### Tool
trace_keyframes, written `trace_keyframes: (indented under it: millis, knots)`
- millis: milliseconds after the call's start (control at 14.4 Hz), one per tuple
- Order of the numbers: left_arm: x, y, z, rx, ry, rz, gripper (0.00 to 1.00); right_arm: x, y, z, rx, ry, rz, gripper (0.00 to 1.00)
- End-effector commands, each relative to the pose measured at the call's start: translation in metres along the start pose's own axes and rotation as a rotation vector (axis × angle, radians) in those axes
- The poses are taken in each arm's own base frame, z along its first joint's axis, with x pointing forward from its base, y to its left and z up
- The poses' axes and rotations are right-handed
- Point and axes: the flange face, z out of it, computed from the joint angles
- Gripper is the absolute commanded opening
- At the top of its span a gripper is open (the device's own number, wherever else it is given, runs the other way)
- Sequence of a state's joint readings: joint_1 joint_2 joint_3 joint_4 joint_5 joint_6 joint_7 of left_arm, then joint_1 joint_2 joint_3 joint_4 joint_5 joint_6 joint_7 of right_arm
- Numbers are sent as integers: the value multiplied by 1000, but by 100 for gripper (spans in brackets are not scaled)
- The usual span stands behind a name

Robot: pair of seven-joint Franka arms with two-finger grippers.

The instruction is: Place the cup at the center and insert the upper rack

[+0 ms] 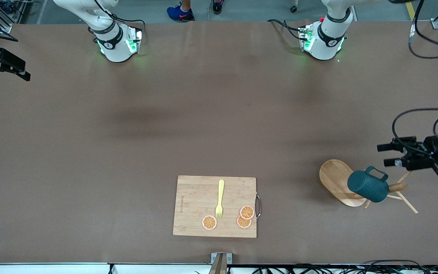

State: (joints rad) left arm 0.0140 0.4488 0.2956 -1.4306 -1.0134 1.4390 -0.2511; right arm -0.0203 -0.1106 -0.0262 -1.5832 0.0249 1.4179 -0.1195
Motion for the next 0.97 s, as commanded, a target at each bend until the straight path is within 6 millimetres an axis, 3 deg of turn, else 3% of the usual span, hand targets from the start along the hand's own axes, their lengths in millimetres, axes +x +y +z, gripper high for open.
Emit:
trace_keyframes:
  millis: [0,139,418,766,905]
  knots:
    - [-66,46,3,284,178,104,100,-15,-1,0,6,20,-11,100]
    - [-76,51,21,520,241,159,100,-15,-2,1,6,20,-12,100]
    - [-121,99,41,852,343,384,100,-14,-3,1,6,20,-15,100]
    - [-183,123,10,863,381,537,100,-14,-3,1,6,19,-15,100]
    - [-194,118,2,868,342,574,100,-15,-3,0,6,20,-16,100]
